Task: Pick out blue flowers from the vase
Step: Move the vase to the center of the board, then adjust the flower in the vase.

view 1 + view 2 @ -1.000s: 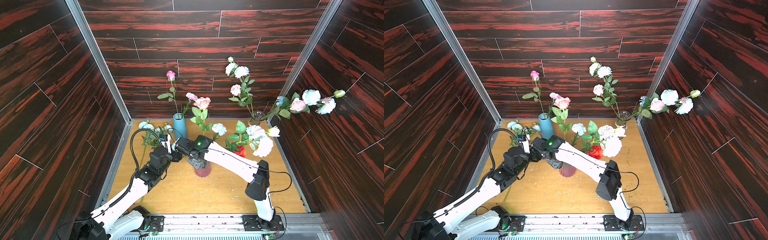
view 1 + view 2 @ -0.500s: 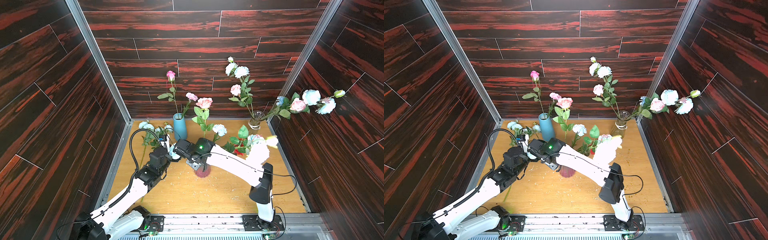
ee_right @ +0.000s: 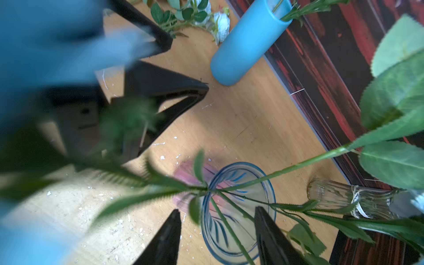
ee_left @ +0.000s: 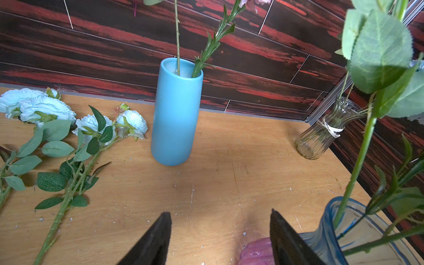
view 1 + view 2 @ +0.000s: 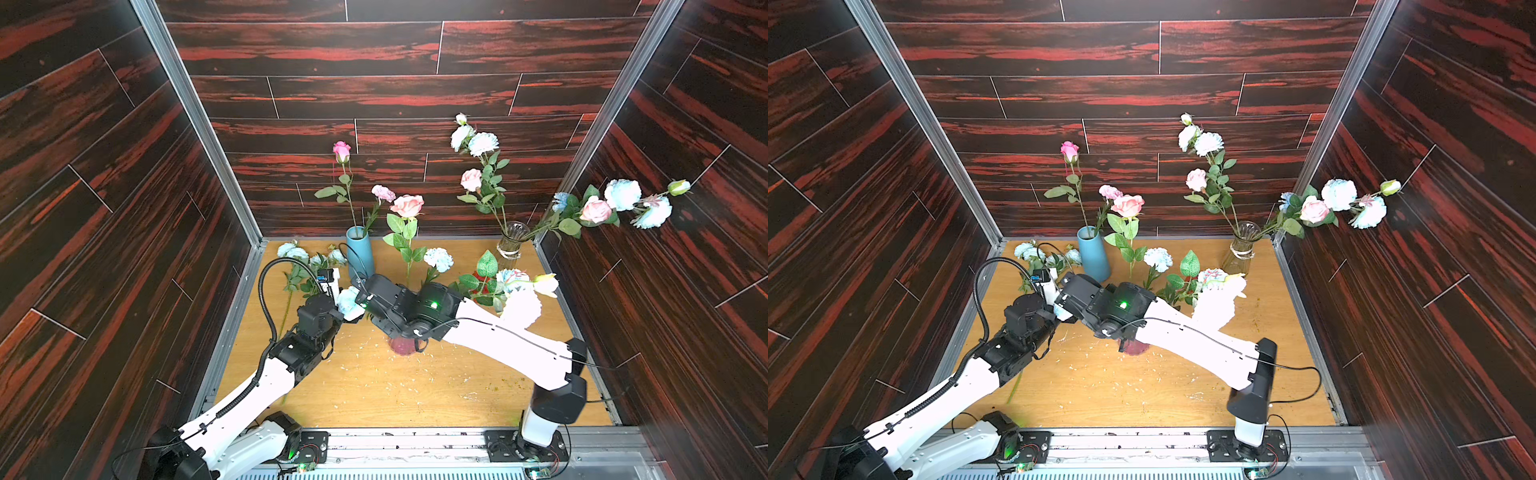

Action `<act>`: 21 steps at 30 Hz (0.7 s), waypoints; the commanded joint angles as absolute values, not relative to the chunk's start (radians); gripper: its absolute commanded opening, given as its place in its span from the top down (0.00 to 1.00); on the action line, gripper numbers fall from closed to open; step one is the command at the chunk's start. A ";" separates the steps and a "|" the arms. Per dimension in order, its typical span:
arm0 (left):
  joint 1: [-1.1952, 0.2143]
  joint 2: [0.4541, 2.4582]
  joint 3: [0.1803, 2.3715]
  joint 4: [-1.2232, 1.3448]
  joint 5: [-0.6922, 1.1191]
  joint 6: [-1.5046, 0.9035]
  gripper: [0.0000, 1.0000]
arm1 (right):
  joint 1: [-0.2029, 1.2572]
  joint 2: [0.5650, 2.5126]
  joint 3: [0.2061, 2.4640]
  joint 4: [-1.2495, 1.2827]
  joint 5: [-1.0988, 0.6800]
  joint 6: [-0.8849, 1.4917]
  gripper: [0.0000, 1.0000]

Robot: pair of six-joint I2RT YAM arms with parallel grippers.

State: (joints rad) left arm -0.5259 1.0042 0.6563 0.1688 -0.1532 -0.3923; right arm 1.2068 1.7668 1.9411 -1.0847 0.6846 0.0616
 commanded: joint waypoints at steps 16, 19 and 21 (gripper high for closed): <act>-0.529 0.913 0.645 0.154 -0.164 -0.364 0.31 | 1.068 1.439 1.475 -0.640 0.344 0.046 0.58; -0.529 0.840 0.641 0.104 -0.157 -0.352 0.31 | 1.051 1.420 1.441 -0.613 0.322 0.044 0.59; -0.529 0.787 0.631 0.072 -0.147 -0.351 0.30 | 1.041 1.396 1.412 -0.577 0.303 0.044 0.59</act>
State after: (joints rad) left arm -0.5259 0.8566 0.6479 0.1184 -0.1513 -0.3721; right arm 1.0515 1.4220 1.4487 -0.6441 0.3710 0.0475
